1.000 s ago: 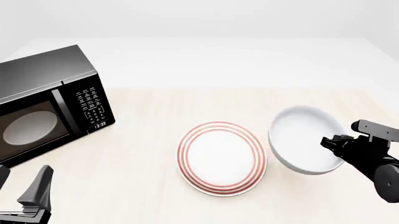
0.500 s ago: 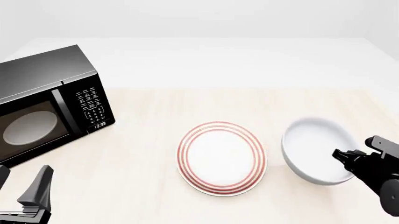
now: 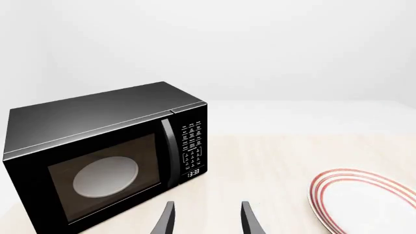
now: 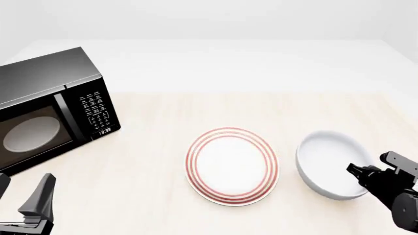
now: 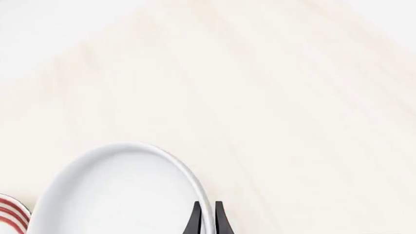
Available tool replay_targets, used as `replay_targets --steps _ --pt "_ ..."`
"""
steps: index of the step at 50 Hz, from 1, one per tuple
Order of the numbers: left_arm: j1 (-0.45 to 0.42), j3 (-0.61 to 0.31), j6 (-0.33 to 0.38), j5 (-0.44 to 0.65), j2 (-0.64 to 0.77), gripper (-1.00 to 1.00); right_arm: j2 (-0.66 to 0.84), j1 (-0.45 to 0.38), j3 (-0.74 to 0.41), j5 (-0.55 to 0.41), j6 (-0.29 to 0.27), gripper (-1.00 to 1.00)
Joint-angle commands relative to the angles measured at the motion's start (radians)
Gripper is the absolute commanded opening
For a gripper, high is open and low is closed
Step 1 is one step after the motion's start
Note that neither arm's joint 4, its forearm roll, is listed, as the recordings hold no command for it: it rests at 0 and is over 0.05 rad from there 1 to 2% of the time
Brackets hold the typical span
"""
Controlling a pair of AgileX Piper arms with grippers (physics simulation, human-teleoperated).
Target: Put the white bowl to the right of the plate.
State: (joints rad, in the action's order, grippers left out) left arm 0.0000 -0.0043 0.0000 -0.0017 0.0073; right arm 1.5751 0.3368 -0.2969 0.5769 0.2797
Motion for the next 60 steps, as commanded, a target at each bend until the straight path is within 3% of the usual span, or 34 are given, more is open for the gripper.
replay_targets --steps 1,15,23,24,30,37,52,56,58,59,60 --pt "0.000 0.000 0.000 0.000 0.000 1.00 0.044 -0.005 -0.002 0.040 0.017 -1.00" --pt "0.000 0.000 0.000 0.000 0.000 1.00 0.097 -0.001 -0.020 0.063 0.008 -1.00" --pt "0.000 0.000 0.000 0.000 0.000 1.00 0.079 -0.024 -0.013 0.062 0.031 -1.00" --pt "0.000 0.000 0.000 0.000 0.000 1.00 0.075 -0.022 -0.013 0.059 0.030 1.00" --pt "0.000 0.000 0.000 0.000 0.000 1.00 0.029 -0.012 -0.002 0.038 0.032 1.00" --pt "0.000 0.000 0.000 0.000 0.000 1.00 -0.108 0.003 0.013 -0.052 0.028 1.00" --pt "0.000 0.000 0.000 0.000 0.000 1.00 -0.734 -0.096 0.013 -0.503 -0.001 1.00" --pt "0.000 0.000 0.000 0.000 0.000 1.00 -0.844 -0.137 0.001 -0.570 -0.013 1.00" --pt "0.000 0.000 0.000 0.000 0.000 1.00 -0.892 -0.140 -0.011 -0.598 -0.049 1.00" --pt "0.000 0.000 0.000 0.000 0.000 1.00 -0.991 -0.176 -0.016 -0.674 -0.065 1.00" --pt "0.000 0.000 0.000 0.000 0.000 1.00 -1.013 -0.181 -0.015 -0.691 -0.073 1.00"
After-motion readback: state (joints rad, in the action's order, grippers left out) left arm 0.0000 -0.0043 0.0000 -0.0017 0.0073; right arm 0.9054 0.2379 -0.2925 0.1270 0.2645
